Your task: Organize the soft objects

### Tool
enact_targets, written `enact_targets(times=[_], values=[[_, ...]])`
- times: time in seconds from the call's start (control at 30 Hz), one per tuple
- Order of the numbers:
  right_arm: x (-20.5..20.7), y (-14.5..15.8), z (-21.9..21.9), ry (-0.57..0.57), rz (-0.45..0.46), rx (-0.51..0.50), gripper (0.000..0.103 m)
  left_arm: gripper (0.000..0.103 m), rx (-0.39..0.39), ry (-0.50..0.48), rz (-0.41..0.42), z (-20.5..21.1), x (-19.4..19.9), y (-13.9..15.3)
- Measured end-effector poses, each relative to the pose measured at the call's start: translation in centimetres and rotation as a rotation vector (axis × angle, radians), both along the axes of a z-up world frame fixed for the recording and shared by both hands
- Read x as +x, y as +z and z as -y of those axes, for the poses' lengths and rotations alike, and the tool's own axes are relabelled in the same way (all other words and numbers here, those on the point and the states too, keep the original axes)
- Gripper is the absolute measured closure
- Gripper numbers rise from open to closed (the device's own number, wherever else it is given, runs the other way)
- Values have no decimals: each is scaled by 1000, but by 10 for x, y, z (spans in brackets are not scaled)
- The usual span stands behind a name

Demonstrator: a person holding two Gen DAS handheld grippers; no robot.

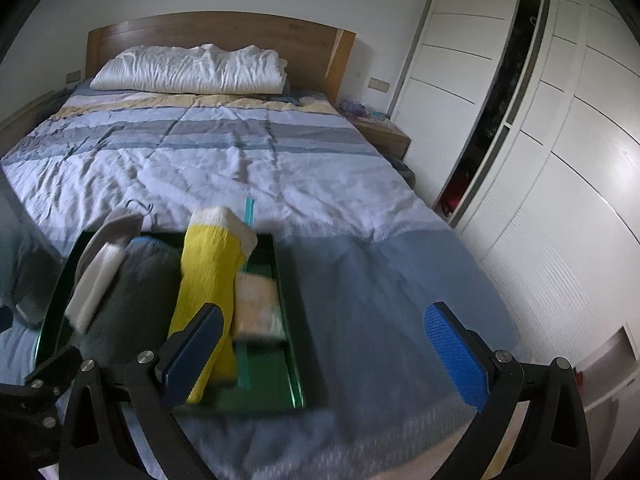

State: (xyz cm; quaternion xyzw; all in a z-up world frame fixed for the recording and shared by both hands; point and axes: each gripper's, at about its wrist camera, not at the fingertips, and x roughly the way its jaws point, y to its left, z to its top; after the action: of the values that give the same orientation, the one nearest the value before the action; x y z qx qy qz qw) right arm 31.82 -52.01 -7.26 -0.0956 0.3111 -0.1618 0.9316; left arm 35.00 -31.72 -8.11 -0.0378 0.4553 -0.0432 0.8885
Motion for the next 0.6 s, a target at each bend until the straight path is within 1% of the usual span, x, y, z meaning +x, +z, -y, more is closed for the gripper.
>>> enact_targets(times=[0.1, 0.17, 0.27, 0.33, 0.4, 0.47, 0.5, 0.6], values=[[-25, 1, -13, 6, -3, -1, 0, 2, -8, 22, -10, -20, -28, 6], [-42, 0, -27, 20, -12, 1, 0, 2, 12, 43, -20, -37, -43, 10], [-72, 4, -54, 18, -32, 5, 0, 2, 35, 77, -30, -74, -65, 19], [-87, 9, -71, 9, -45, 23, 0, 2, 22, 82, -28, -96, -76, 27], [-105, 18, -91, -26, -43, 39, 0, 2, 32, 53, -13, -114, -87, 36], [-126, 29, -113, -57, -43, 81, 0, 2, 56, 20, 2, -132, -97, 46], [-135, 32, -123, -76, -46, 83, 0, 2, 54, 0, 6, -142, -102, 53], [-164, 51, -161, -132, -56, 107, 0, 2, 58, -49, -5, -170, -113, 69]])
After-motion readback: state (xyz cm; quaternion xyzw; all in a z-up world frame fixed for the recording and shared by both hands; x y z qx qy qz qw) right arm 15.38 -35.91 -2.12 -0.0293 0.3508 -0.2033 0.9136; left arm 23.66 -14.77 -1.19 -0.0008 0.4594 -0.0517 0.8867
